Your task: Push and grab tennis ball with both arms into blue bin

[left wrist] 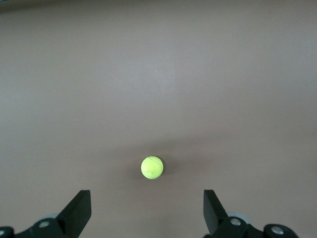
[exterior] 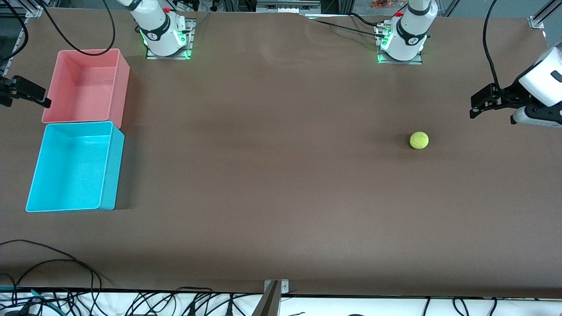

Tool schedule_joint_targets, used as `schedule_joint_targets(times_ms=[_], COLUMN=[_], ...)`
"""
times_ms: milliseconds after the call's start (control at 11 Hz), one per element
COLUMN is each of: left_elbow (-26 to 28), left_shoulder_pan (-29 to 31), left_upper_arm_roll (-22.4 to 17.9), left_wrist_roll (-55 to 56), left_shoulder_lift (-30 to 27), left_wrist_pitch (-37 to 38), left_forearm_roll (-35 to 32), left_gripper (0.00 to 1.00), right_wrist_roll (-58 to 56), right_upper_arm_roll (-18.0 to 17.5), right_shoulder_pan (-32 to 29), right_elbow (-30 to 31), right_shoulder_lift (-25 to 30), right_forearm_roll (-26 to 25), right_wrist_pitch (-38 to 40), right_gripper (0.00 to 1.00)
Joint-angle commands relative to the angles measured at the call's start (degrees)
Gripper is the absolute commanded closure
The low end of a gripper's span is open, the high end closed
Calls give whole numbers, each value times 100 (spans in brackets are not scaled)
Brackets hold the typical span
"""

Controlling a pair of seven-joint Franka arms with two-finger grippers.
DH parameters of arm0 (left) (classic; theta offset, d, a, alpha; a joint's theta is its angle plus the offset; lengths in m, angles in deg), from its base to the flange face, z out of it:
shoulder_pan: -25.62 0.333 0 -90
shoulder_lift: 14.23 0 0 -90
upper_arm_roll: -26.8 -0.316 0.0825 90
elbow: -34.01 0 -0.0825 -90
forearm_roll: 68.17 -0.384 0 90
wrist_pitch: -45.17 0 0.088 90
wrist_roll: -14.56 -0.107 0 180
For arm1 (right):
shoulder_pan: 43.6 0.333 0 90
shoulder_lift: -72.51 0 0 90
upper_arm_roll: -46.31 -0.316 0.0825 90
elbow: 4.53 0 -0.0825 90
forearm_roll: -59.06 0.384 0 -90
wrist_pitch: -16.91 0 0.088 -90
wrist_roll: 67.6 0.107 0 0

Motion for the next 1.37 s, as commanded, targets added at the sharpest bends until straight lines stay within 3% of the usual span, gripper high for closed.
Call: schedule_joint_targets(times_ms=[0,1278], left_elbow=[-49,-49], left_shoulder_pan=[35,44], left_upper_arm_roll=[13,22], left_wrist_roll=[-119,-102], left_shoulder_lift=[-16,-7], left_wrist_pitch=[89,186], left_forearm_roll=[-99,-152], left_gripper=[0,0], right_wrist_roll=[-24,-16], right_upper_arm_roll=[-2,6], right_shoulder_pan=[10,10], right_elbow=[-105,-105], right_shoulder_lift=[9,9], right_forearm_roll=[-70,-35], right_wrist_pitch=[103,138], right_gripper=[0,0])
